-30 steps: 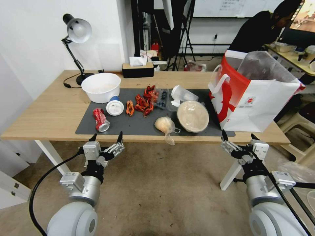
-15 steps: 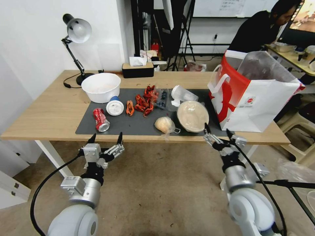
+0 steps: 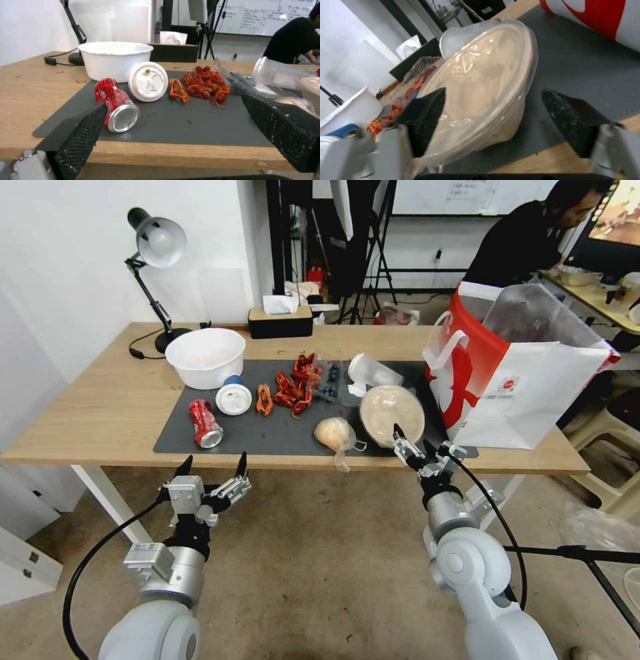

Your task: Pick up the trash from the table and place it into the takeout bag.

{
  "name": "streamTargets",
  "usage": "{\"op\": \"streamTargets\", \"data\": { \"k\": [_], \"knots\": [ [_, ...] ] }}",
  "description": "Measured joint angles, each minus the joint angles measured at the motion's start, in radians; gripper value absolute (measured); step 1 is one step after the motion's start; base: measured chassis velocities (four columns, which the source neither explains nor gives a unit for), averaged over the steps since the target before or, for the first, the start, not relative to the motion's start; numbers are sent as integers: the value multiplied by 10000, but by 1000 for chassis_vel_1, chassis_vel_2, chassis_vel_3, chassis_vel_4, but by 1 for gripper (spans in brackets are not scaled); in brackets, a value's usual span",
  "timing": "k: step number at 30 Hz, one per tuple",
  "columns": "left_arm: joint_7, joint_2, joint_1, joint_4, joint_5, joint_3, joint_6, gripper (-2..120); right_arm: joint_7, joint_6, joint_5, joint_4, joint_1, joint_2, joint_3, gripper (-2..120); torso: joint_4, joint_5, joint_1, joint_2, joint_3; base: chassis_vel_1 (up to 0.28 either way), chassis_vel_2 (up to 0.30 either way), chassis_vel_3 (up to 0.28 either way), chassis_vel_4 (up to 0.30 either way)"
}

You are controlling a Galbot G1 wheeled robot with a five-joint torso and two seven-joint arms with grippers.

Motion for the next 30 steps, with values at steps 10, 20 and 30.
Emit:
{"op": "streamTargets", "data": {
  "k": [10,20,30],
  "knots": [
    [-1,39,-108,182,-2,2,-41,100,226,-22,22,-64,-56,118,0,34,0,0,-1,0,0,0,0,0,0],
    [5,161,-203,309,-22,6,-47,100,244,12,35,219,-173,113,145,2,0,0,1,0,-1,0,0,0,0],
    [52,214,-216,392,-31,11,-230,100,-934,363,1164,2063,-225,-476,944,1,-2,3,2,0,0,0,0,0,0]
  ]
}}
